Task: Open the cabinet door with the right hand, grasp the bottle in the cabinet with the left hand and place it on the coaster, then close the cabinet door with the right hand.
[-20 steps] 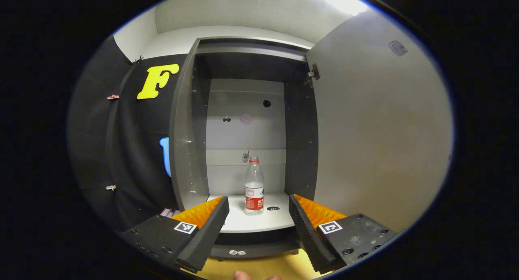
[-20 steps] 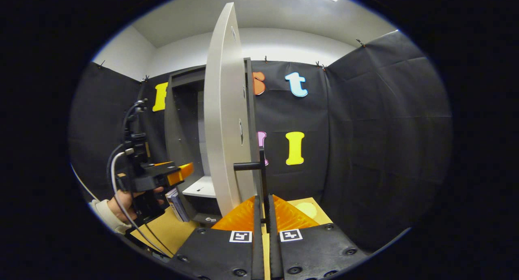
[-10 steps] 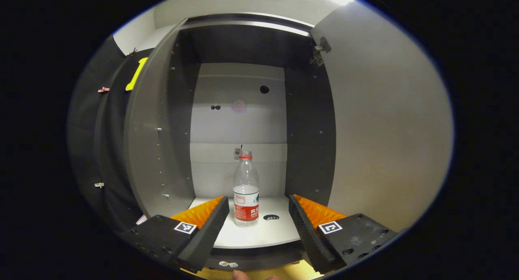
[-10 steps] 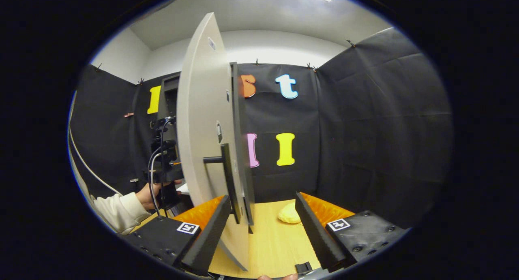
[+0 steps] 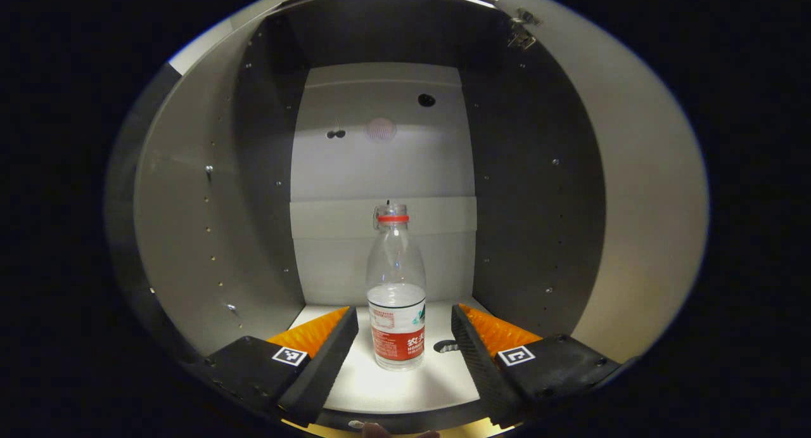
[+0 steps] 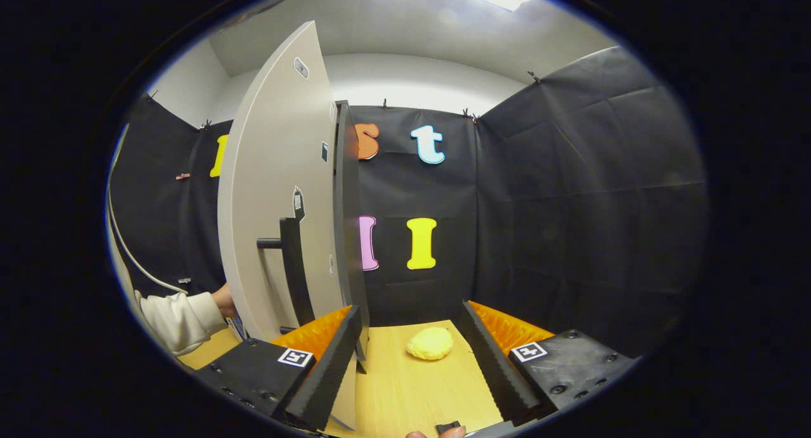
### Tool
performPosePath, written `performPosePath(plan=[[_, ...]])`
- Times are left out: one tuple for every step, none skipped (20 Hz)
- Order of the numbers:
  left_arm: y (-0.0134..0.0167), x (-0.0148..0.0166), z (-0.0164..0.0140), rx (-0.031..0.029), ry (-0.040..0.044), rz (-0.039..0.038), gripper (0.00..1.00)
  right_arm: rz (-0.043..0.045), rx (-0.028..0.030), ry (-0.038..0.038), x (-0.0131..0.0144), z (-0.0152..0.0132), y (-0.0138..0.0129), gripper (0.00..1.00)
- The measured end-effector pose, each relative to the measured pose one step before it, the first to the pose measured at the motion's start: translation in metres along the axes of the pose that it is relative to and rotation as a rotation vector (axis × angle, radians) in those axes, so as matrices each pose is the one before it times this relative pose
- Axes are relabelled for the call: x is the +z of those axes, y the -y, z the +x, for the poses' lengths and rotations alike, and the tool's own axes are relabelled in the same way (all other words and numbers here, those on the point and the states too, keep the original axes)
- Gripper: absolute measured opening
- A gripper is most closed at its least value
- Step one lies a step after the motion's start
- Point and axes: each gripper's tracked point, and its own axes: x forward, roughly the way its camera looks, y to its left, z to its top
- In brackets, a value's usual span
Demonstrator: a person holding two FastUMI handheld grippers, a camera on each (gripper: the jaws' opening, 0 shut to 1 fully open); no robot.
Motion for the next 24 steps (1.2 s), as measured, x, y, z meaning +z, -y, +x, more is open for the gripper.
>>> performPosePath(plan=[[-0.00039,-0.00146,0.00770,0.00803,-0.00362,-0.00581,0.93,-0.00208,-0.00052,-0.00329,-0.00140,0.00086,0.00041,0.97],[-0.00346,-0.00184,0.00728,0.01696,-0.00134,-0.00435,0.94,-0.00266,-0.00150,-0.00256,-0.00098,0.00034,0.00058,0.97],[-0.00126,-0.00066,0.00773,0.00978,0.00064,-0.00349,0.94,-0.00050,-0.00095,-0.00185,0.00037,-0.00033,0.00142,0.97],[0.00076,-0.00068,0.00781,0.00078,0.00099,0.00537,0.94,0.00047,-0.00205,-0.00392,-0.00053,-0.00018,0.00067,0.97],[-0.00219,0.00047,0.00786,0.01023,0.00192,0.01613,0.93,0.00177,-0.00241,-0.00505,-0.00078,0.00037,0.00150,0.97],[-0.00295,-0.00021,0.00862,0.01235,0.00009,0.01773,0.93,0.00099,-0.00579,-0.00415,-0.00019,-0.00043,0.00130,0.97],[-0.00105,0.00007,0.00751,0.00707,-0.00072,0.01027,0.93,0.00067,-0.00828,-0.00496,-0.00186,0.00041,0.00210,0.97],[0.00195,-0.00113,0.00642,-0.00362,0.00052,-0.00038,0.93,0.00330,-0.00715,-0.00643,-0.00092,0.00114,0.00196,0.97],[0.00380,0.00079,0.00481,-0.00786,-0.00085,-0.00021,0.93,0.00371,-0.00883,-0.00482,-0.00092,-0.00002,0.00117,0.97],[0.00089,-0.00148,0.00291,-0.00642,-0.00707,0.00387,0.93,0.00482,-0.00602,-0.00081,0.00073,0.00024,0.00126,0.97],[-0.00158,-0.00094,0.00232,0.00547,-0.00559,0.00453,0.91,0.00417,-0.00548,0.00316,0.00046,0.00074,0.00124,0.97],[0.00093,-0.00024,0.00468,-0.00240,0.00661,0.00462,0.76,0.00359,-0.00307,0.00465,0.00133,0.00069,0.00115,0.97],[0.00103,0.00095,-0.00147,-0.00304,-0.00026,0.00582,0.76,0.00373,-0.00208,0.00103,0.00070,0.00130,0.00001,0.97],[0.00014,0.00191,-0.00528,-0.00109,0.00281,0.00471,0.75,0.00339,0.00054,-0.00114,-0.00057,0.00036,-0.00104,0.97],[0.00075,0.00137,-0.00474,-0.00519,0.00216,-0.00123,0.75,0.00334,0.00066,0.00090,0.00014,0.00034,-0.00002,0.98],[0.00068,0.00353,-0.00622,-0.00725,0.00488,-0.00740,0.75,0.00137,0.00143,-0.00013,0.00004,0.00018,-0.00066,0.98],[-0.00081,0.00355,-0.00904,-0.00509,0.00597,-0.01017,0.75,-0.00108,0.00281,0.00146,0.00057,0.00066,-0.00050,0.98],[-0.00199,0.00540,-0.00983,-0.00213,0.00767,-0.00933,0.75,-0.00328,0.00099,0.00228,0.00083,-0.00030,-0.00026,0.98],[-0.00387,0.00523,-0.00993,-0.00121,0.01053,-0.00750,0.75,-0.00385,0.00235,0.00352,0.00070,0.00051,-0.00010,0.98],[-0.00351,0.00545,-0.01186,-0.00383,0.00974,-0.00731,0.75,-0.00304,0.00154,0.00079,0.00018,0.00014,-0.00046,0.98],[-0.00346,0.00396,-0.01156,-0.00593,0.00872,-0.00743,0.75,-0.00169,0.00029,-0.00193,-0.00099,0.00098,0.00052,0.97],[-0.00449,0.00546,-0.01386,-0.00391,0.01055,-0.00854,0.75,0.00027,-0.00622,-0.00353,-0.00104,-0.00043,0.00145,0.98],[-0.00544,0.00482,-0.01390,-0.00344,0.01058,-0.00652,0.75,0.00151,-0.00739,-0.00362,-0.00036,-0.00094,0.00063,0.98],[-0.00479,0.00643,-0.01355,-0.00125,0.01507,-0.00040,0.75,0.00267,-0.00965,-0.00233,0.00008,-0.00148,0.00039,0.98]])
